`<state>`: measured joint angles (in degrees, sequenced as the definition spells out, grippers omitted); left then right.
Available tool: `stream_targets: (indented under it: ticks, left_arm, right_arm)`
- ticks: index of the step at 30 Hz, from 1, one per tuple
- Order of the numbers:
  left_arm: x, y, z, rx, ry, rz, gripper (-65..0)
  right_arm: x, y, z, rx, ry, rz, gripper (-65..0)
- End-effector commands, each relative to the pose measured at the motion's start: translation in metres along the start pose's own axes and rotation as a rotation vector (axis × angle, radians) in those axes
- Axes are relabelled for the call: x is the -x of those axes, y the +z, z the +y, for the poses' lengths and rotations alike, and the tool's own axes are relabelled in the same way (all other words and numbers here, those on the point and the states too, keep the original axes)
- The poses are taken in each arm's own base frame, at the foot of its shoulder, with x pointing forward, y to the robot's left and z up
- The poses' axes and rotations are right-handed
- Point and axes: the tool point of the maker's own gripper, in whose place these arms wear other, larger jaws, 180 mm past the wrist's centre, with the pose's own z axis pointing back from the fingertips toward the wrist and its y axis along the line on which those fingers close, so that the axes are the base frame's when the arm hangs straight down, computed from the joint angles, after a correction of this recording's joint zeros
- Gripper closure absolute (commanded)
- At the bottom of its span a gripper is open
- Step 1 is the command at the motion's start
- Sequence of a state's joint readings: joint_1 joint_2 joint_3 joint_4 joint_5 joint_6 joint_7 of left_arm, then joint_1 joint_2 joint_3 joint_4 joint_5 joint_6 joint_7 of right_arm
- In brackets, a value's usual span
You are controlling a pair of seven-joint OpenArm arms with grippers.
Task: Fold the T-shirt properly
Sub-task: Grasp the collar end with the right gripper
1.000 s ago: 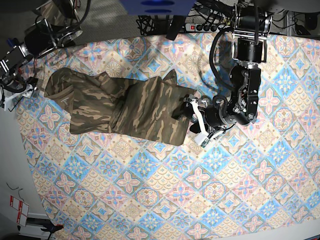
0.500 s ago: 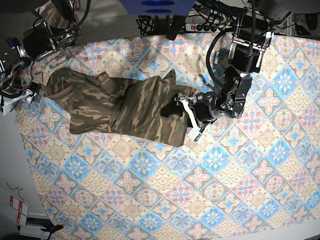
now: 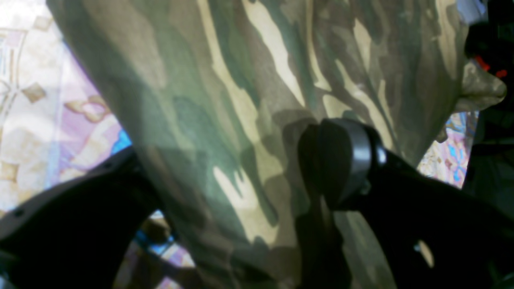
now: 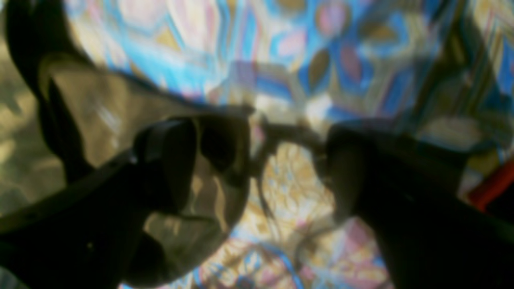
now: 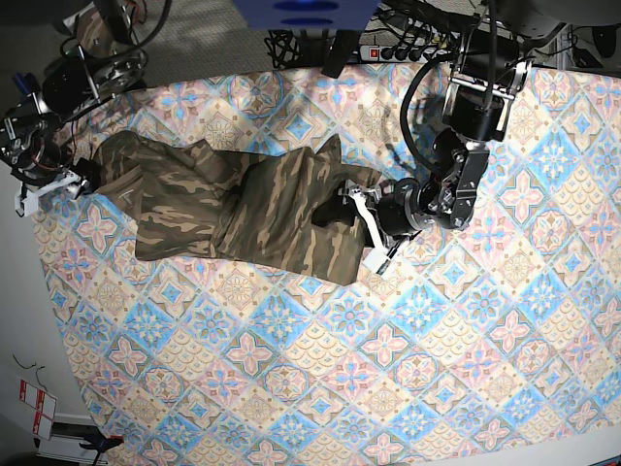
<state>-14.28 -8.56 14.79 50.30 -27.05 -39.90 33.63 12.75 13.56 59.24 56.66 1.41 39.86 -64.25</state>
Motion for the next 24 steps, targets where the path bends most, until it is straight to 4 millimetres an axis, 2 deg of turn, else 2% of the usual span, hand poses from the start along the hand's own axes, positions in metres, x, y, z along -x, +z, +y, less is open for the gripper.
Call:
stream_targets:
  ticks: [1,5,12,16,20,24]
  left_arm:
    - [0.008,-0.001,0.0,-0.003,-0.021,0.054,-48.8]
    - [0.009,-0.001,0.0,-0.003,-0.02,0.055,-48.8]
    - [0.009,-0.001,0.0,-0.004,-0.021,0.056,-48.8]
    - [0.009,-0.001,0.0,-0.004,-0.021,0.056,-48.8]
    - [0.009,-0.001,0.0,-0.005,-0.022,0.057,-48.8]
    - [0.01,-0.001,0.0,-0.004,-0.022,0.059,-48.8]
  right_arm:
    - [0.021,-0.01,0.01,-0.028,-0.006,0.083,-50.0]
    - [0.022,-0.01,0.025,-0.106,-0.043,0.081,-50.0]
    - [0.05,-0.004,0.038,-0.214,-0.083,0.159,-50.0]
    - [0.047,-0.008,0.055,-0.266,-0.037,0.16,-49.9]
    - [0.062,-0.006,0.056,-0.306,-0.062,0.156,-49.9]
    - [0.061,-0.011,0.081,-0.367,0.004,0.176,-49.9]
